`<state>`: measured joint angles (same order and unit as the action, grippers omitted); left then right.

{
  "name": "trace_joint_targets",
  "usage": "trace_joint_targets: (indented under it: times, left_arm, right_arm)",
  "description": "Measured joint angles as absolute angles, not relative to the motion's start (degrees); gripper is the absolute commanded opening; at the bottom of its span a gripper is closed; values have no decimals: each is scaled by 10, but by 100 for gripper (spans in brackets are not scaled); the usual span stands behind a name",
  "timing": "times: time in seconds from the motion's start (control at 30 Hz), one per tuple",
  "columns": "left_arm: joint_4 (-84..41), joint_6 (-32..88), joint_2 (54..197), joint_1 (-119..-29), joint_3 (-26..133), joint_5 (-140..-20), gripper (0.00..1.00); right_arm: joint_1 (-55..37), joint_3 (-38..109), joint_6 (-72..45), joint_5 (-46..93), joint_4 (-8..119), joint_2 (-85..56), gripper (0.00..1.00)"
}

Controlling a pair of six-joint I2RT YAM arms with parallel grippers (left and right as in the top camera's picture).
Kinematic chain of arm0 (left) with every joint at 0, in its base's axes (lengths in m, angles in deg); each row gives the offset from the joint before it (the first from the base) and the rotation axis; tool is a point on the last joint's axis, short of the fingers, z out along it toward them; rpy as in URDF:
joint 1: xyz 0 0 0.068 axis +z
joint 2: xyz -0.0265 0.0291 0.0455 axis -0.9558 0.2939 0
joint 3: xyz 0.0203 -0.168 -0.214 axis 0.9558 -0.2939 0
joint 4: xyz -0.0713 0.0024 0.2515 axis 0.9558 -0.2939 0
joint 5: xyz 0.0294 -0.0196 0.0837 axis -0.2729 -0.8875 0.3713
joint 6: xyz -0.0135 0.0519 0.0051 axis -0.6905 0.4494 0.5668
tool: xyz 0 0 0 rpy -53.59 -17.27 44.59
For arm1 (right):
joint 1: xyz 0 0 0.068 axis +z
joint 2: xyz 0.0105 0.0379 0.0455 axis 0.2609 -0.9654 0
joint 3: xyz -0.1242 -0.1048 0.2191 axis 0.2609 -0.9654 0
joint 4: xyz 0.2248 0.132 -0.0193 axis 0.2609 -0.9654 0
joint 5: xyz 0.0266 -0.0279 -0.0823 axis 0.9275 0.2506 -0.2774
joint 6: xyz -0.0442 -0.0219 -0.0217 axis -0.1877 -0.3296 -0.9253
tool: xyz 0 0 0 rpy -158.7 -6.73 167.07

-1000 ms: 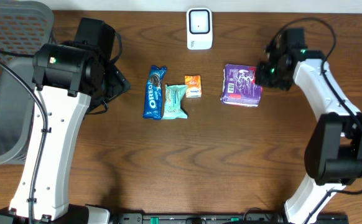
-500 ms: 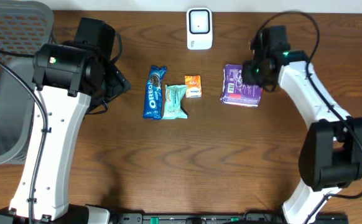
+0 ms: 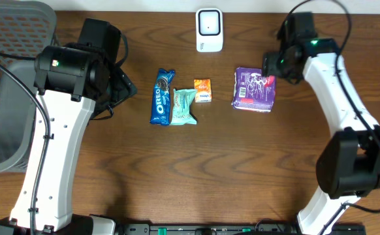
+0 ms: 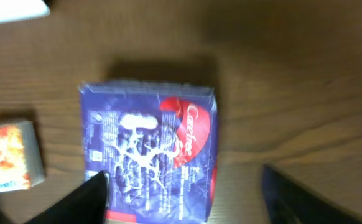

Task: Scan the item barcode

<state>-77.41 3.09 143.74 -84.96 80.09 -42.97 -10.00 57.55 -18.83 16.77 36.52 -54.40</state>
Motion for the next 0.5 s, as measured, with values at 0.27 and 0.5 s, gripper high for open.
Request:
trace_joint_targets:
  times: [0.27, 0.5]
  left_arm:
    - [-774, 31, 1437, -849, 801, -430, 98]
    - [-774, 31, 1437, -850, 801, -430, 98]
  right_arm:
    - [-137, 572, -201, 170, 372, -528, 99]
    - [-218, 504, -196, 300, 440, -572, 99]
